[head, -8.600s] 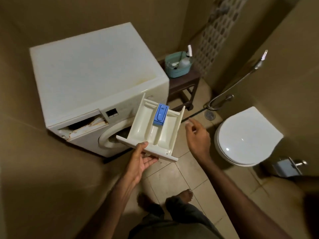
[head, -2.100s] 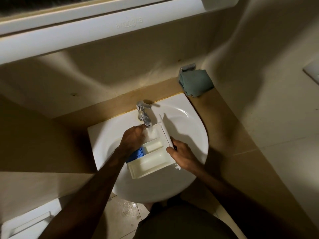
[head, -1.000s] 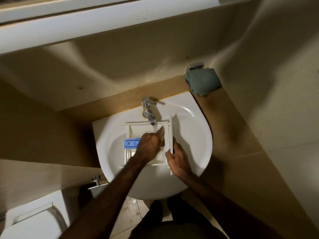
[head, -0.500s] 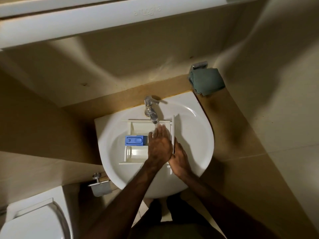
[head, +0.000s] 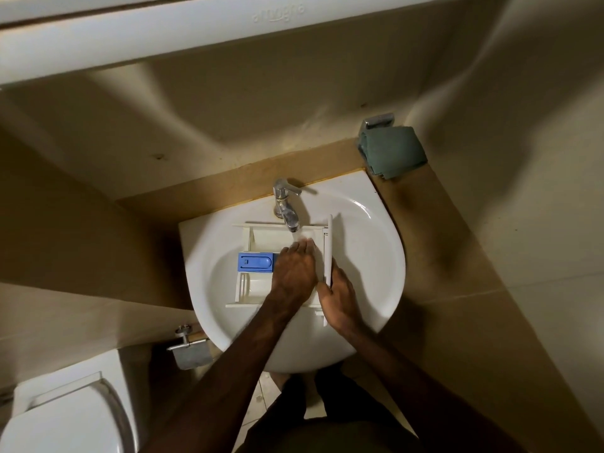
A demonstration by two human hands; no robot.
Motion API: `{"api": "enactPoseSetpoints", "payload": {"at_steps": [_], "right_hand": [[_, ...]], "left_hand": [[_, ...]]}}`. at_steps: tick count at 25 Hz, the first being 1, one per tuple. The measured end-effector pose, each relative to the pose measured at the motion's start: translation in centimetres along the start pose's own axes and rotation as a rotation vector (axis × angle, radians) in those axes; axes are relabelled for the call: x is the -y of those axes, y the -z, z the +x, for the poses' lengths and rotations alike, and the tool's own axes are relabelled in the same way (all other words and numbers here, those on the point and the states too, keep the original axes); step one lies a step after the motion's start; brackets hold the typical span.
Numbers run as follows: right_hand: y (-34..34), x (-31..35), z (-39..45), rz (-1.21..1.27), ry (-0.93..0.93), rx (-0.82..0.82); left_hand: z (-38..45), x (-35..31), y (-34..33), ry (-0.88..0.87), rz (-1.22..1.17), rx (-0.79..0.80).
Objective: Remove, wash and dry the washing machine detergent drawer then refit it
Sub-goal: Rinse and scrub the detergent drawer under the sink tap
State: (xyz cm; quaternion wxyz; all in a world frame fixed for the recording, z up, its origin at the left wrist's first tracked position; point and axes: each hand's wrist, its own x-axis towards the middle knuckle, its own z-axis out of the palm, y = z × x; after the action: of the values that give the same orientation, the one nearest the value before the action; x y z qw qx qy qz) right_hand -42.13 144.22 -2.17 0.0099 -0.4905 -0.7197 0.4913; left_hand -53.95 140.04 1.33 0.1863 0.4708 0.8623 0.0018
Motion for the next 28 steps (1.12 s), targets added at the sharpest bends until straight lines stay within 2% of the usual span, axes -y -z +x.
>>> {"api": "enactPoseSetpoints", "payload": {"at_steps": [3,6,13,17,21,26,28], "right_hand": [[-0.1,0.0,-0.1,0.009,0.008,0.0],[0.0,-0.2,-0.2,0.016,0.011,0.0],[1.2,0.2,-0.2,-0.046,0.023,0.006],[1.1,0.4,-0.5,-0.078,0.036,0.017],[1.3,0.8,-0.8,-0.098,0.035,0.01],[2.3,0.3,0.0,-0.119,0.017,0.018],[2.6,0.3,0.1,-0.127,0.034,0.027]], "left_hand": [[0.1,1.6,0.8,-0.076,0.083,-0.077],[0.2,4.4,0.8,-0.067,0.087,-0.116],[-1.2,7.1,-0.3,-0.169,-0.131,-0.148],[-0.8,8.2,0.3,-0.268,-0.177,-0.25],[-0.4,7.5,0.1,-0.109,-0.279,-0.212],[-0.9,7.6,-0.8,-0.225,-0.344,-0.221],[-1.2,7.3,-1.2,-0.209,-0.332,-0.255]]}}
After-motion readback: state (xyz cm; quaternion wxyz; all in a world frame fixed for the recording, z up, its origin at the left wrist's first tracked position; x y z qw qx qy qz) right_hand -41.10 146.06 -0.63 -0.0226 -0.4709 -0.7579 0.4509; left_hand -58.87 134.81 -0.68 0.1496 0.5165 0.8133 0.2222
